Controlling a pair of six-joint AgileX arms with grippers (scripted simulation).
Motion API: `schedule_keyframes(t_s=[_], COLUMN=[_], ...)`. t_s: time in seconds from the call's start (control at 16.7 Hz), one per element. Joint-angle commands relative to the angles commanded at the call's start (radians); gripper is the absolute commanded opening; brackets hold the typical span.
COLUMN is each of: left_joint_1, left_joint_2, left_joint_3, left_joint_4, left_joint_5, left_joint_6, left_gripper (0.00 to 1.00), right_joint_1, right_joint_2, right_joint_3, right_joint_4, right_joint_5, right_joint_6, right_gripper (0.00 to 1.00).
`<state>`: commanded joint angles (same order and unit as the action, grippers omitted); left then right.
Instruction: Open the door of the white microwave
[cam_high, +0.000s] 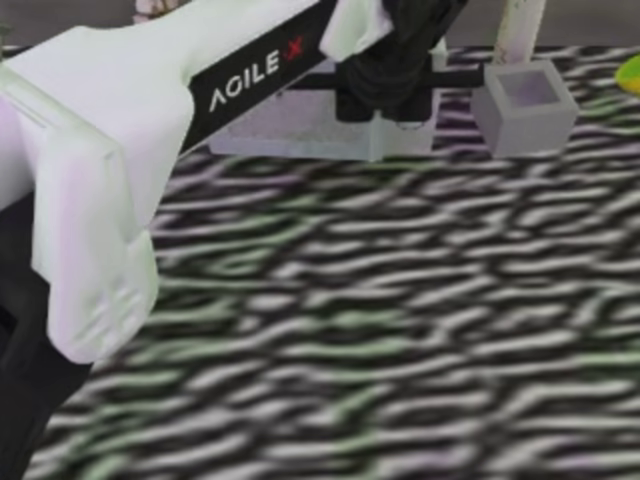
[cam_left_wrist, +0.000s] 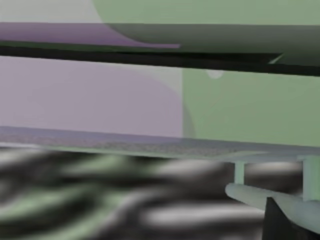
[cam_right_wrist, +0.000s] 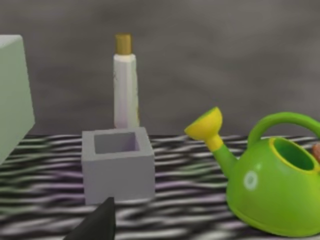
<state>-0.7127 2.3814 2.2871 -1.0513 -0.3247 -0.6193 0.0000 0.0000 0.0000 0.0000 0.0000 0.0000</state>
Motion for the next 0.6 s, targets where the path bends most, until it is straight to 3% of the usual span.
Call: schedule_keyframes(t_s=[0.6], left_joint_1=[-0.007], left_joint_2=[-0.003], left_joint_3=[-0.011], left_joint_4=[0.008], left_joint_5=[0.007], left_joint_6=[0.001], left_gripper=[0.00], right_joint_1=[0.000], right_joint_2=[0.000], right_joint_3=[0.000], right_joint_4=[0.000], right_joint_5=[0.000], right_joint_6=[0.000], right_gripper=[1.00])
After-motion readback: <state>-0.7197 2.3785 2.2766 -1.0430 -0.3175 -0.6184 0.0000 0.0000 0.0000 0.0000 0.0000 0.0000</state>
